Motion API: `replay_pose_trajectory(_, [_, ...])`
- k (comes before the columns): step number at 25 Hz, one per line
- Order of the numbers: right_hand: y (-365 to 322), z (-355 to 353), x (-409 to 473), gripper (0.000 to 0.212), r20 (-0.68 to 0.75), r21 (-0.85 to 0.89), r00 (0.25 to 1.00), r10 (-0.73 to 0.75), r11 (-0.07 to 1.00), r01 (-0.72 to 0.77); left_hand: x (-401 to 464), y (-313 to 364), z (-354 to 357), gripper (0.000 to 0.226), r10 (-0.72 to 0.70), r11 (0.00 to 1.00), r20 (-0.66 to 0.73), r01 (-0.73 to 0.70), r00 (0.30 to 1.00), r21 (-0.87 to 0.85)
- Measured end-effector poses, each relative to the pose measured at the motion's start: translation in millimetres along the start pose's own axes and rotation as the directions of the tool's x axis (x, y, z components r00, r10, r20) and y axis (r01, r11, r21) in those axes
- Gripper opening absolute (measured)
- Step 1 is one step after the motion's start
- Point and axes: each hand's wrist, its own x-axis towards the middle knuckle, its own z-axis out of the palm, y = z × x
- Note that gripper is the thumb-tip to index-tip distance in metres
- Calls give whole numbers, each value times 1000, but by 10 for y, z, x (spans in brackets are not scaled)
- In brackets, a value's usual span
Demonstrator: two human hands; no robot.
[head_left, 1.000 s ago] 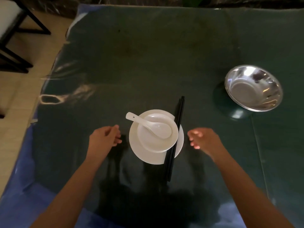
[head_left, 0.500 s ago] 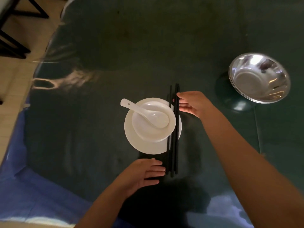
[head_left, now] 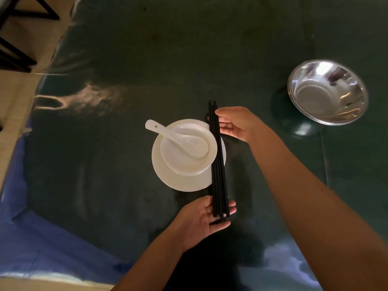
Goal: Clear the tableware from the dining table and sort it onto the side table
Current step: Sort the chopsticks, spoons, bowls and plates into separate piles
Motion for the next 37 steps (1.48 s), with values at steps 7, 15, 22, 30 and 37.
replay_pose_trajectory(7, [60,-65,26,18,25,31,999,-30,999,29,-58,-40,-14,34,113,980,-48,-103,992,170])
replay_pose_trajectory(15, [-515,-403,-388,13,-26,88,975,-219,971,220,-370,220,205,31,285,918,95,-300,954,258])
replay_pose_trajectory(22, [-1439,850,-284,9,121,35,938,-326,946,324,-997,1076,-123,33,510,855,-46,-500,859,138])
replay_pose_trajectory(30, [-1260,2652,954,16,175,-144,974,-145,975,171,-976,2088,-1431,25,518,855,-452,-465,726,231])
replay_pose_trajectory(37, [-1349,2990,1846,20,-18,-156,993,-113,982,108,-615,2806,-1910,9,866,153,-168,70,471,986])
